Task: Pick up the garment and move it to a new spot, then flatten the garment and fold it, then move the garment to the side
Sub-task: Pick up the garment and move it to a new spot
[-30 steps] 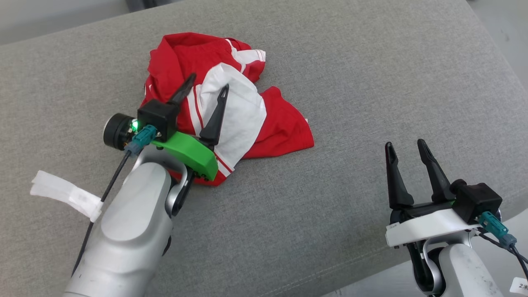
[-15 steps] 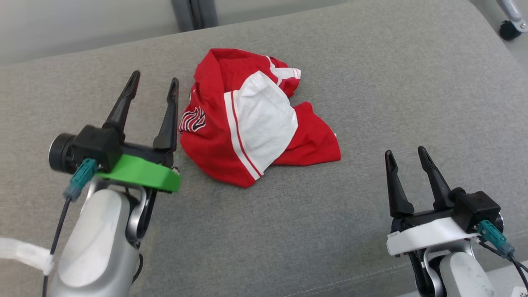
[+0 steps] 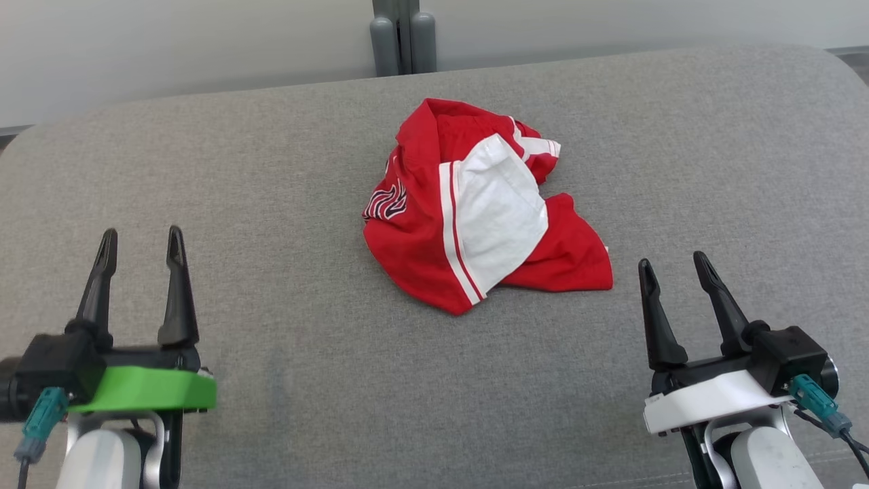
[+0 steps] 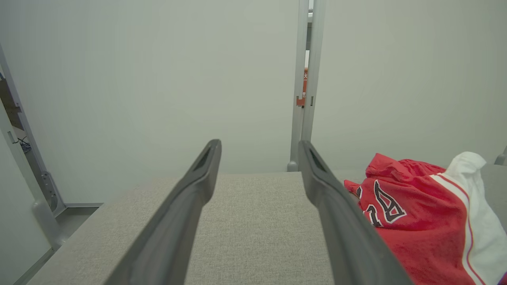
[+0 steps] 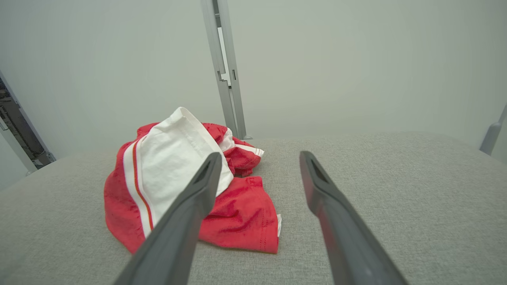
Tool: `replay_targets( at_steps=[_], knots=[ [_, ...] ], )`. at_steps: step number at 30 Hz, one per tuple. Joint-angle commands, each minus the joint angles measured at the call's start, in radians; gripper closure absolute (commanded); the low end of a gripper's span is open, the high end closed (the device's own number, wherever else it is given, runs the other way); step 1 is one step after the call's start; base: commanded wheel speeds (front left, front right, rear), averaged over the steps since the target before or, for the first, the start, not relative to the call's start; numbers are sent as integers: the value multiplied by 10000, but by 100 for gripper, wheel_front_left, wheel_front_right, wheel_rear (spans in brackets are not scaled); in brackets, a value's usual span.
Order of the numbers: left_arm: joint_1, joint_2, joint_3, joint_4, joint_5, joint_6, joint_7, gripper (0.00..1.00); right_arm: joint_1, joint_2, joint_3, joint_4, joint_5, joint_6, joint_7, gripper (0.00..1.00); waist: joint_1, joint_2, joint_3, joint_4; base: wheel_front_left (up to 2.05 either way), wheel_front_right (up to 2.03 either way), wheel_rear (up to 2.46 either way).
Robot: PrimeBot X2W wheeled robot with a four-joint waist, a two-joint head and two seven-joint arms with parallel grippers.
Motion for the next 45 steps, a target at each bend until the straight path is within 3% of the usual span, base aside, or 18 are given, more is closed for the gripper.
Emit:
replay_targets(
  at_steps=[1,9,21,36,45],
  knots=[
    [389,-63,154,-43,73,-50,-7,0,159,-44,16,-2,-32,5,-31,0,1,-1,-223,211,0,0,0],
    [1615,-563,782,133,250,-441,-7,0,415,-156,103,79,-28,5,-31,0,1,-1,-525,370,0,0,0],
    [1657,-1090,456,616,591,-779,-9,0,530,-251,103,175,-26,5,-31,0,1,-1,-483,440,0,0,0],
    [1441,-1185,487,739,801,-866,-9,0,395,-179,115,209,13,5,-31,0,1,-1,-322,313,0,0,0],
    [843,-1112,36,839,867,-890,-9,0,223,-119,143,170,4,5,-31,0,1,-1,-29,-109,0,0,0]
  ],
)
